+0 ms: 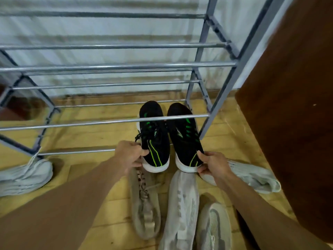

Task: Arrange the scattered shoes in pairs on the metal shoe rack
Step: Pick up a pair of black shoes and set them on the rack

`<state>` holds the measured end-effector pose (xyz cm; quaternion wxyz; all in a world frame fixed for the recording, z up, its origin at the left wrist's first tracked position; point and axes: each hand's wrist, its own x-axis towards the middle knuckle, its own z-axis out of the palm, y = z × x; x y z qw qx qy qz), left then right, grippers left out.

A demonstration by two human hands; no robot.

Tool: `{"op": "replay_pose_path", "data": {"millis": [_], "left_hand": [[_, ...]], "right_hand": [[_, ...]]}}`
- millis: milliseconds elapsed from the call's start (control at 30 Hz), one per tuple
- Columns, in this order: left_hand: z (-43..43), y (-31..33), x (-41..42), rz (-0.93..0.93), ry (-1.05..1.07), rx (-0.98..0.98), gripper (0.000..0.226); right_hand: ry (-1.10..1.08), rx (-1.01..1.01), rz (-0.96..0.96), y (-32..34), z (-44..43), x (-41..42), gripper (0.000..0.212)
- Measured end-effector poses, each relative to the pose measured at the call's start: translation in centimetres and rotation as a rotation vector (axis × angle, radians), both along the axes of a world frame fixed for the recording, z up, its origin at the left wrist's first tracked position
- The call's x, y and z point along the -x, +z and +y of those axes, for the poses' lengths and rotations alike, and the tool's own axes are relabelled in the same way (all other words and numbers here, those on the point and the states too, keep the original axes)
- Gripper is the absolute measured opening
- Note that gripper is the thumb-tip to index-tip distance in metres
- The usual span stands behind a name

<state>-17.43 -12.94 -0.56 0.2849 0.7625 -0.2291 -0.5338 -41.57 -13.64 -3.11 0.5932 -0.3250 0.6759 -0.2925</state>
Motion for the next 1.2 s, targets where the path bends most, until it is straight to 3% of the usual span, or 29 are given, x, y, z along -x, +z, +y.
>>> {"op": "replay_pose_path", "data": {"millis": [200,400,600,800,967,1100,1200], "left_hand": [[-3.6,-1.9,-1.1,-0.036,-0.074,0.027,0.043],[-4.7,-4.3,-0.5,0.01,-0.033,0.105,0.029],[-4.0,-4.7,0.4,-0.02,0.008,0.114,0.032],[-2.3,-3.1,1.9,-0.019,-0.038,0.026,0.034],[0.8,-1.4,2.9,-0.06,-0.074,0.022,0.009],[4.5,-0.3,4.0,-0.156,-0.261,-0.013,0.011],[8.1,0.5,5.4,-0.309,-0.649,-0.068,0.013]], "right_hand": [[-0.029,0.017,-0.026,-1.5,-4.2,-1.7,0.016],[-0.072,0.025,0.016,-3.3,-6.1,-2.6,0.017],[-0.075,0.041,0.015,-2.6,-5.2,-3.0,0.006],[0.123,-0.016,0.161,-1.5,-2.6,-1.4,0.026],[0.219,-0.065,0.249,-1.1,0.3,0.1,0.033],[0.31,-0.109,0.355,-0.6,3.4,0.7,0.052],[0.409,-0.134,0.429,0.3,6.5,1.0,0.051]]}}
